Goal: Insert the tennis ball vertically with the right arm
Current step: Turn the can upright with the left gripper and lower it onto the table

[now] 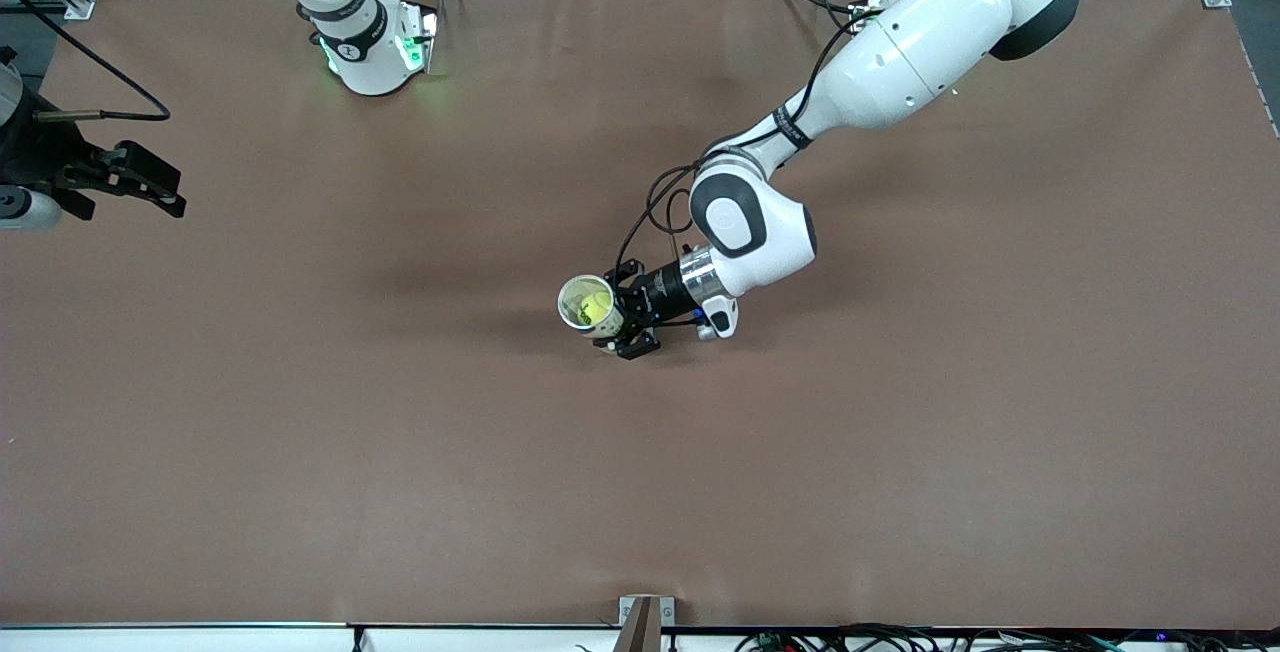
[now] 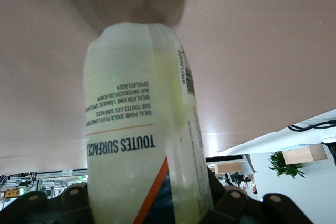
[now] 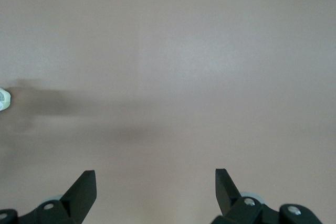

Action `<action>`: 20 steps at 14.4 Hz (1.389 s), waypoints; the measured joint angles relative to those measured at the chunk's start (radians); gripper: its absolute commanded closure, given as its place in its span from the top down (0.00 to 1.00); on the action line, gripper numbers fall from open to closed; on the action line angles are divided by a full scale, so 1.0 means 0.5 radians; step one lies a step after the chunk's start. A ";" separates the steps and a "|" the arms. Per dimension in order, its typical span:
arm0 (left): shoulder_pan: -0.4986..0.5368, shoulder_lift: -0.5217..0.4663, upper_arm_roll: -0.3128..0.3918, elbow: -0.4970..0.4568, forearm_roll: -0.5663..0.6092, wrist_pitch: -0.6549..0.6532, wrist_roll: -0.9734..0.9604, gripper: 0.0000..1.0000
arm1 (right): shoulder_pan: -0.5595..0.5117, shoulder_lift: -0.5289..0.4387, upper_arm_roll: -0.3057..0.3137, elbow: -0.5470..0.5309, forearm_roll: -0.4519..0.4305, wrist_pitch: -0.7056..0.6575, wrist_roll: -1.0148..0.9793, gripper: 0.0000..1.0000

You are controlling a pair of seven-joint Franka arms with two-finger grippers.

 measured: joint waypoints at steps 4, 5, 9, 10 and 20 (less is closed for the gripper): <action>0.000 0.005 0.000 0.001 0.000 -0.002 0.001 0.70 | -0.003 0.000 -0.001 0.059 0.000 0.045 0.000 1.00; 0.000 0.010 0.000 0.001 0.000 -0.002 0.002 0.70 | -0.004 0.000 -0.002 0.061 0.000 0.048 0.000 1.00; -0.001 0.031 0.000 0.006 -0.005 -0.007 0.004 0.70 | -0.005 0.000 -0.003 0.067 -0.001 0.053 0.000 1.00; -0.001 0.031 0.000 0.006 -0.009 -0.012 0.007 0.70 | -0.005 0.000 -0.003 0.067 -0.001 0.053 0.000 1.00; -0.017 0.057 0.001 0.024 -0.084 -0.023 0.030 0.75 | -0.004 0.000 -0.002 0.076 0.000 0.065 0.000 1.00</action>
